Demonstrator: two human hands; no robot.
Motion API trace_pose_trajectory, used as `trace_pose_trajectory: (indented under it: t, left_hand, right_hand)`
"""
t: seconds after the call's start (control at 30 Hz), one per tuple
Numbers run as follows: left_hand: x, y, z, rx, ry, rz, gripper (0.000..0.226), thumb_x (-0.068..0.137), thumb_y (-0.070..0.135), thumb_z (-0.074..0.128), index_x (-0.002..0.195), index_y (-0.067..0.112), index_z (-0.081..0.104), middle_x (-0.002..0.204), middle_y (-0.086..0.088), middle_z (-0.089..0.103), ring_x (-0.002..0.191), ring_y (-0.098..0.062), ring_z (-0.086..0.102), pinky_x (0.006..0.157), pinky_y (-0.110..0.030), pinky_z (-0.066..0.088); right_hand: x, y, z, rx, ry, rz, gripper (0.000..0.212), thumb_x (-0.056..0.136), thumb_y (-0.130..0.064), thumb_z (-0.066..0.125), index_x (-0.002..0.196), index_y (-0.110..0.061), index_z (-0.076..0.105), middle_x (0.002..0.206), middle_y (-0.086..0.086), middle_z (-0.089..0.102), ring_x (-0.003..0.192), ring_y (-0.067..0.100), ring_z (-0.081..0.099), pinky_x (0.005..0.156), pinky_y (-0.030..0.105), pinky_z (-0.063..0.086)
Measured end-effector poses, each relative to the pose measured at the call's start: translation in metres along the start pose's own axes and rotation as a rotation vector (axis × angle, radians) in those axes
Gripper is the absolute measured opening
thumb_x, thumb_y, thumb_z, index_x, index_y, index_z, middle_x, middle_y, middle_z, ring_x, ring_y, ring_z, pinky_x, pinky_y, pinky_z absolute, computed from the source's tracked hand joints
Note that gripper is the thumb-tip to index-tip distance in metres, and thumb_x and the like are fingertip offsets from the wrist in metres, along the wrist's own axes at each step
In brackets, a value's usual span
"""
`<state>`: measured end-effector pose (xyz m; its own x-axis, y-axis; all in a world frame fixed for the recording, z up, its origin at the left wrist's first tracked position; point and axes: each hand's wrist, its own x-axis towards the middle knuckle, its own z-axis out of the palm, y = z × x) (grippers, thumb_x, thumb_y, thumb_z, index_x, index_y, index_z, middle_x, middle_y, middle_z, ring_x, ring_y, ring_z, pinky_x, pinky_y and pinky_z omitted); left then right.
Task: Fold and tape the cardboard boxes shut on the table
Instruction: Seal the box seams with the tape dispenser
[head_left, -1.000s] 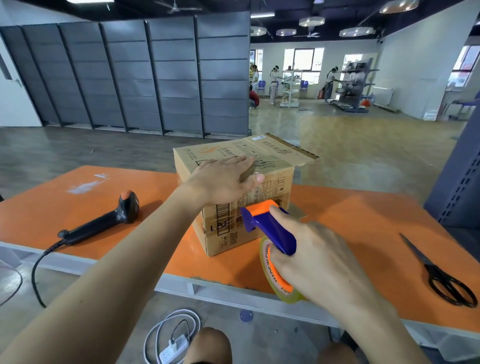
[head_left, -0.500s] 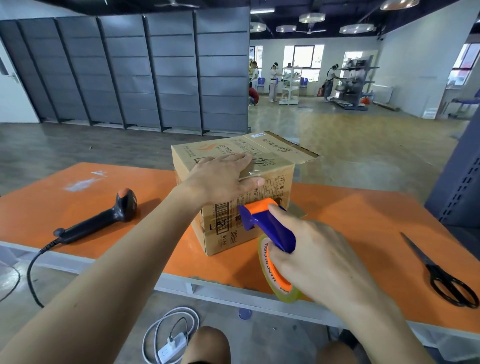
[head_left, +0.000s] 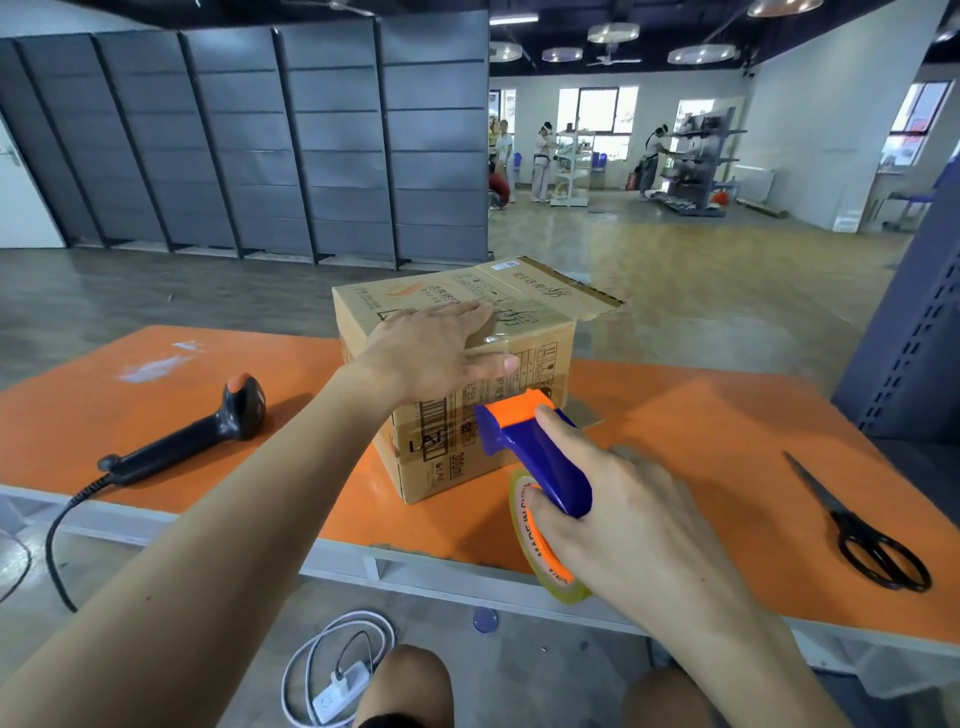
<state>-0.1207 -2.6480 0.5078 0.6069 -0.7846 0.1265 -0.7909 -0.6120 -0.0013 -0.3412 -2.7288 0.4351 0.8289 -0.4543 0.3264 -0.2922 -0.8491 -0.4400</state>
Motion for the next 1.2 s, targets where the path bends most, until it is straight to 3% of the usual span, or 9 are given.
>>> trace_pose_trajectory:
  t: [0.2,0.33,0.63,0.87,0.97,1.03,1.1,1.17,1.2]
  left_hand:
    - [-0.002,0.001,-0.001,-0.005,-0.005,0.008,0.085,0.091,0.079,0.03,0.162,0.035,0.013,0.169,0.013,0.013,0.156,-0.012,0.012,0.123,-0.042,0.016]
    - [-0.001,0.001,-0.001,-0.006,-0.002,0.003,0.083,0.093,0.077,0.031,0.163,0.035,0.013,0.169,0.013,0.013,0.156,-0.013,0.012,0.124,-0.042,0.016]
    - [-0.001,0.0,-0.001,0.003,0.0,0.009,0.084,0.092,0.078,0.032,0.162,0.034,0.013,0.169,0.012,0.014,0.156,-0.015,0.015,0.123,-0.044,0.018]
    - [-0.001,0.0,-0.002,0.0,0.006,0.009,0.082,0.094,0.075,0.034,0.163,0.034,0.013,0.169,0.011,0.014,0.156,-0.015,0.015,0.124,-0.042,0.015]
    - [-0.002,0.0,-0.002,-0.003,0.009,0.007,0.082,0.095,0.075,0.034,0.163,0.034,0.013,0.169,0.011,0.014,0.156,-0.015,0.016,0.125,-0.043,0.015]
    - [-0.001,0.0,-0.001,0.016,0.011,0.015,0.084,0.094,0.076,0.034,0.163,0.033,0.012,0.169,0.011,0.013,0.156,-0.015,0.014,0.125,-0.043,0.015]
    - [0.0,0.0,-0.002,0.015,0.028,0.004,0.085,0.093,0.076,0.037,0.163,0.033,0.013,0.169,0.011,0.013,0.156,-0.015,0.016,0.123,-0.041,0.017]
    - [0.0,0.002,-0.001,0.02,0.02,-0.006,0.087,0.092,0.075,0.042,0.163,0.034,0.013,0.169,0.011,0.013,0.155,-0.017,0.019,0.122,-0.04,0.02]
    - [0.0,0.003,0.0,0.033,0.026,-0.01,0.088,0.092,0.075,0.046,0.163,0.034,0.013,0.169,0.012,0.014,0.154,-0.017,0.021,0.122,-0.04,0.021]
  right_hand:
    - [0.016,-0.004,-0.004,-0.005,-0.031,-0.009,0.069,0.088,-0.057,0.058,0.151,-0.052,0.03,0.099,-0.009,0.068,0.083,0.019,0.062,0.067,0.026,0.045]
    - [0.033,-0.009,-0.01,-0.009,-0.076,-0.005,0.065,0.085,-0.055,0.06,0.147,-0.052,0.039,0.109,-0.012,0.071,0.087,0.02,0.061,0.067,0.026,0.045]
    - [0.025,-0.004,-0.007,0.01,-0.065,-0.021,0.067,0.087,-0.058,0.058,0.149,-0.052,0.034,0.108,-0.012,0.068,0.078,0.015,0.057,0.058,0.017,0.041]
    - [0.041,-0.01,-0.014,0.064,-0.108,0.045,0.061,0.085,-0.054,0.059,0.144,-0.052,0.045,0.097,-0.014,0.067,0.077,0.012,0.063,0.055,0.02,0.04]
    - [0.044,-0.009,-0.014,-0.006,-0.358,0.044,0.043,0.083,-0.051,0.062,0.126,-0.049,0.063,0.076,-0.011,0.068,0.061,0.009,0.061,0.045,0.02,0.036]
    - [0.036,0.0,-0.015,0.054,-0.381,0.051,0.037,0.081,-0.055,0.063,0.117,-0.052,0.065,0.074,-0.018,0.069,0.061,0.003,0.062,0.049,0.02,0.041]
    - [0.038,0.013,-0.029,0.131,-0.251,0.062,0.05,0.07,-0.067,0.058,0.12,-0.065,0.056,0.084,-0.033,0.068,0.07,-0.006,0.063,0.063,0.018,0.049]
    - [0.044,0.024,-0.044,0.148,-0.22,0.057,0.059,0.059,-0.072,0.053,0.118,-0.069,0.053,0.095,-0.036,0.067,0.08,-0.007,0.064,0.079,0.028,0.053]
    - [0.046,0.029,-0.048,0.165,-0.231,0.051,0.056,0.06,-0.07,0.056,0.116,-0.069,0.055,0.095,-0.036,0.067,0.08,-0.006,0.064,0.08,0.029,0.053]
